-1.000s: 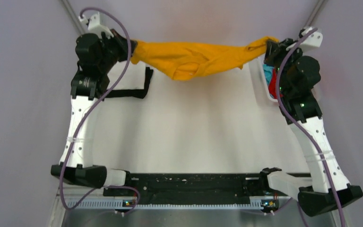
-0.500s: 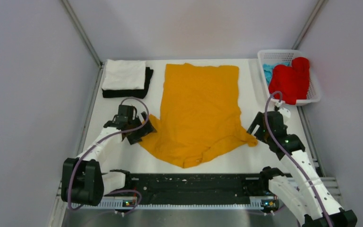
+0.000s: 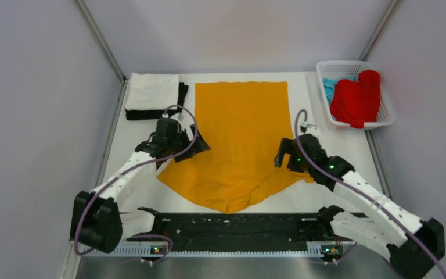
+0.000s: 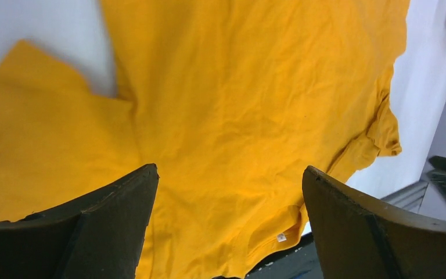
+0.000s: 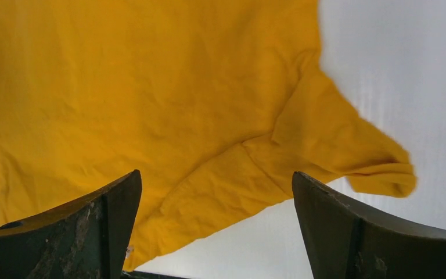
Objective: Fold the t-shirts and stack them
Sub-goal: Flatten out the tshirt
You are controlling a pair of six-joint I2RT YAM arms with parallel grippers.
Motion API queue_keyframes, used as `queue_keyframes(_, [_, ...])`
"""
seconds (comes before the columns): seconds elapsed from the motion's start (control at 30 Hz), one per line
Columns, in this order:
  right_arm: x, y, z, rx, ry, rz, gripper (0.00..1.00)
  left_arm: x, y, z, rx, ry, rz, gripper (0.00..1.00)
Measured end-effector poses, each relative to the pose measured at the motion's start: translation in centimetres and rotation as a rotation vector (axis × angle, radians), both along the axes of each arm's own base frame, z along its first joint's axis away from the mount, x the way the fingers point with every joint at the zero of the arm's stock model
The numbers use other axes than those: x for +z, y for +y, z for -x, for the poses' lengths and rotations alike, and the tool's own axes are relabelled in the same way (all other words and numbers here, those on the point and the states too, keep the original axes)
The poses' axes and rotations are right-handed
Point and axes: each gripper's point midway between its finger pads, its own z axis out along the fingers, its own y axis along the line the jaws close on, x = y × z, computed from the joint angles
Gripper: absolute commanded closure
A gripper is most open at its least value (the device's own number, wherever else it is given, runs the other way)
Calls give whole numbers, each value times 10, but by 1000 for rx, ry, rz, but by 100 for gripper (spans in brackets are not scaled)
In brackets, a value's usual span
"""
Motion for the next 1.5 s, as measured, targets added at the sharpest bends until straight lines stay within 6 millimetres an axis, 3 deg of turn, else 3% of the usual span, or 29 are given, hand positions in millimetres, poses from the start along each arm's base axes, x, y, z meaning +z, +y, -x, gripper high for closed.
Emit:
queue_keyframes(0.1, [-33,35,2,87,102,56,1,-14,-28,-12,-77,52,8,1])
queue_keyframes(0.23, [-87,38,5,36,259,141,1,-42,-48,-38,-114,129,4,1])
queue_keyframes(0.4, [-102,31,0,-39,269,170,1,-76,-56,-43,-128,212,10,1])
queue_keyframes(0.57, [-111,26,-16,-84,268,173,1,-75,-64,-46,-144,176,42,1])
queue_keyframes(0.7, [-110,17,-49,-135,245,163,1,-74,-77,-32,-152,133,77,1])
queue_keyframes(0.8, [-109,15,-82,-137,219,171,2,-73,-101,-1,-204,125,112,1])
queue_keyframes(0.87, [-108,19,-108,-115,198,187,3,-73,-126,30,-265,137,141,1])
queue_keyframes(1.0, [-105,45,-179,-32,137,219,4,-71,-172,84,-394,184,178,1])
queue_keyframes(1.07, [-102,66,-216,24,96,208,4,-71,-194,98,-453,205,172,1])
queue_keyframes(1.2, [-96,104,-264,167,25,193,4,-65,-248,95,-539,203,172,1])
queue_keyframes(1.33, [-93,124,-278,303,-18,196,2,-55,-281,85,-587,182,186,1])
queue_keyframes(1.4, [-91,126,-279,341,-28,223,1,-48,-286,80,-598,168,171,1])
queue_keyframes(1.5, [-85,118,-283,339,-42,281,1,-41,-277,71,-571,117,97,1])
